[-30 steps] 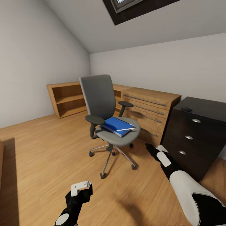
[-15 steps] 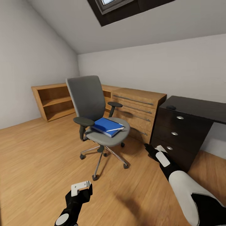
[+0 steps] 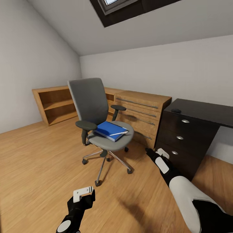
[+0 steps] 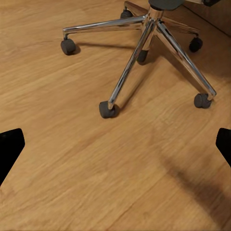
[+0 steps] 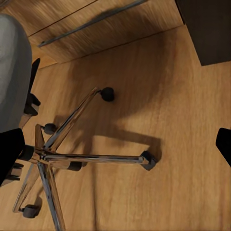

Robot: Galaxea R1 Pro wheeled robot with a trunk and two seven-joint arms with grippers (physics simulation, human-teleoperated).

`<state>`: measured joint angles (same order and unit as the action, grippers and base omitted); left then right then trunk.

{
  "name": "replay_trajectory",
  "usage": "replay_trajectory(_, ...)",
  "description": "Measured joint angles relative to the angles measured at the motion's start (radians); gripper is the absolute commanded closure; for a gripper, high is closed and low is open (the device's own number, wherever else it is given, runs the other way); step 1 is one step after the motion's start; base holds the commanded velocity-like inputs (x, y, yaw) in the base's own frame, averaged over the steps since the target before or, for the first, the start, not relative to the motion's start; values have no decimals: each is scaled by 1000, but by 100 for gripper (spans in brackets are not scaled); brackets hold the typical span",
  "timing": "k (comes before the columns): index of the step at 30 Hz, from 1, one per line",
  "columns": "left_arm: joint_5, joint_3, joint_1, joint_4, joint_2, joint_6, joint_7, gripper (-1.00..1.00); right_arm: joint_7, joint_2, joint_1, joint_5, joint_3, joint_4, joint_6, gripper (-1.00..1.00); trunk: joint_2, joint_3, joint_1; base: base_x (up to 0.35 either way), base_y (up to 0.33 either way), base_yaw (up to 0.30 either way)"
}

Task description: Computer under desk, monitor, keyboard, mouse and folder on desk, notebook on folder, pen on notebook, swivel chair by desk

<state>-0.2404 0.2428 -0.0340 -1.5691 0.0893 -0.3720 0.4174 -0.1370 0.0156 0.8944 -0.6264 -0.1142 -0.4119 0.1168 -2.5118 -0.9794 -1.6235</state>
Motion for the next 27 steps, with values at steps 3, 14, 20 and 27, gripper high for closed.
replay_trajectory(3, 0, 0, 0, -1, 0, 0, 0, -100, -1, 3, 0, 1, 1, 0, 0, -100, 0, 0, 0, 0, 0, 0)
replay_trajectory(14, 1, 0, 0, -4, 0, 0, 0, -100, -1, 4, 0, 1, 1, 0, 0, -100, 0, 2, 0, 0, 0, -67)
replay_trajectory(20, 1, 0, 0, -4, 0, 0, 0, -100, -1, 4, 0, 1, 1, 0, 0, -100, 0, 8, 0, 0, 0, -220)
replay_trajectory(27, 0, 0, 0, -4, 0, 0, 0, -100, -1, 4, 0, 1, 2, 7, 0, -100, 0, 13, 0, 0, 0, -261)
